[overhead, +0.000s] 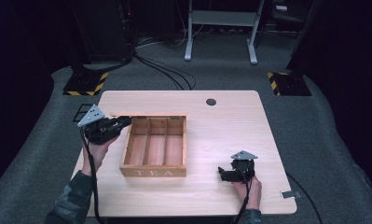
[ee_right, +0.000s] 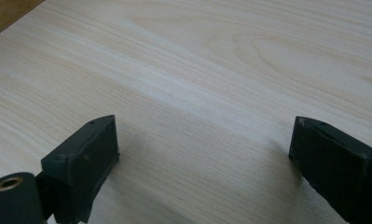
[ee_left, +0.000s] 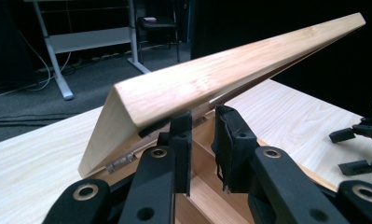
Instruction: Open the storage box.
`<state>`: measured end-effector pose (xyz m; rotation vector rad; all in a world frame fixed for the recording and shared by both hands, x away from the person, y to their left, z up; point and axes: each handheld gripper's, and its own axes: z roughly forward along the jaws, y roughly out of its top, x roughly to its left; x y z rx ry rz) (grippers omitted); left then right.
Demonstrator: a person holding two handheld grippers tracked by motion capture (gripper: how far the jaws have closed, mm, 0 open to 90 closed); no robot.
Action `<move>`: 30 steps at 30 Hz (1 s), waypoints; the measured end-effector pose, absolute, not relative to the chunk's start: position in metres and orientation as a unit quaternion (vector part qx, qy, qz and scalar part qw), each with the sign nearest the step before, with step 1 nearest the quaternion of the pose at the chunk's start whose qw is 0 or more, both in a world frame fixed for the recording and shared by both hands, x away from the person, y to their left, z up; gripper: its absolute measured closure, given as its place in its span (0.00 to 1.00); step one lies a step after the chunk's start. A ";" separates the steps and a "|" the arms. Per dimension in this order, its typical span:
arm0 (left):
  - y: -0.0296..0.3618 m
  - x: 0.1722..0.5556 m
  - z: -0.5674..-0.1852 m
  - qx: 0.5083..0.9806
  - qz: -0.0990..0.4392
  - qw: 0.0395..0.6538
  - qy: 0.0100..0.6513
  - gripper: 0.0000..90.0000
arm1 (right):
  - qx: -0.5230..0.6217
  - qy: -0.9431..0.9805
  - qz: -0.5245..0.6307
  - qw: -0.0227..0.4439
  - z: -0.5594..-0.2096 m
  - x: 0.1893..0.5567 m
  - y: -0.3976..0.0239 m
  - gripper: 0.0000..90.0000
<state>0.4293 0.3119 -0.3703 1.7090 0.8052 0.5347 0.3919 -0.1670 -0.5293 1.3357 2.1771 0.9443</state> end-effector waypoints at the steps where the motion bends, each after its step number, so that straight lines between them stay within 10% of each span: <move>1: 0.312 0.432 -0.369 0.725 0.227 0.554 0.340 0.85 | 0.480 0.782 0.339 0.208 -0.529 0.392 -0.167 0.08; 30: 0.311 0.464 -0.350 0.727 0.225 0.544 0.354 0.85 | 0.482 0.780 0.340 0.207 -0.529 0.392 -0.167 0.08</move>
